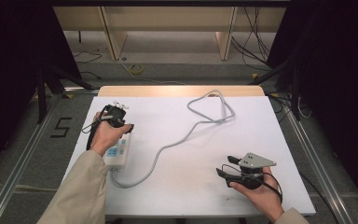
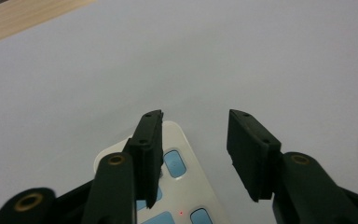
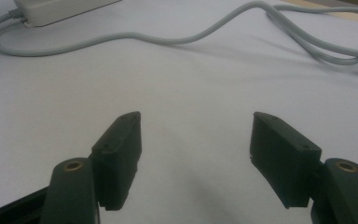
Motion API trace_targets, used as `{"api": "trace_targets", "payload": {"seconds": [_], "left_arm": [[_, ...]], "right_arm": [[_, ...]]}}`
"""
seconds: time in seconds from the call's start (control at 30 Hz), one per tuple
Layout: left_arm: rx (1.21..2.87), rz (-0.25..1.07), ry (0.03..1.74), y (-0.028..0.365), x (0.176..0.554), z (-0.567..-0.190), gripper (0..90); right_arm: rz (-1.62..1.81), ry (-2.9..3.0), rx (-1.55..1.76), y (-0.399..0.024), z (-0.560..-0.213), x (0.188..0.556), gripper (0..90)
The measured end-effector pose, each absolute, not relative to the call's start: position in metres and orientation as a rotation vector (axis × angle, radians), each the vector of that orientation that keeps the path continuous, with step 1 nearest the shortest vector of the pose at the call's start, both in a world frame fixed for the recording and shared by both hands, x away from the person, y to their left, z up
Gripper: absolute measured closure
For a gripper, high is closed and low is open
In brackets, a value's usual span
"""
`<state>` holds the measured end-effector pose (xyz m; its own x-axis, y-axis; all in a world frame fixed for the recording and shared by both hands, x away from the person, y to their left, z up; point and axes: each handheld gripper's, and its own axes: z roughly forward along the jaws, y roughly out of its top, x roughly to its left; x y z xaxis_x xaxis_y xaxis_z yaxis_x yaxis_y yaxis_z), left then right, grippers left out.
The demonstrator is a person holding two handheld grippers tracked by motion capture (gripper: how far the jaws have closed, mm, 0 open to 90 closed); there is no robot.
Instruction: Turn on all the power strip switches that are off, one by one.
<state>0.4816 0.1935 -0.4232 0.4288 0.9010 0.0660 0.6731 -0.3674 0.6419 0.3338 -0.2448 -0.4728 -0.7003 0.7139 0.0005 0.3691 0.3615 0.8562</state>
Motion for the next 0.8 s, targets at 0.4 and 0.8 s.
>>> {"api": "trace_targets", "payload": {"seconds": [0.4, 0.8], "left_arm": [[2.129, 0.473, 1.251, 0.189, 0.467, -0.421, 37.3], [2.116, 0.459, 1.101, 0.181, 0.441, -0.423, 29.7]], "right_arm": [[1.272, 2.256, 0.952, -0.245, -0.473, 0.333, 34.8], [1.277, 2.257, 0.951, -0.245, -0.473, 0.334, 34.8]]}}
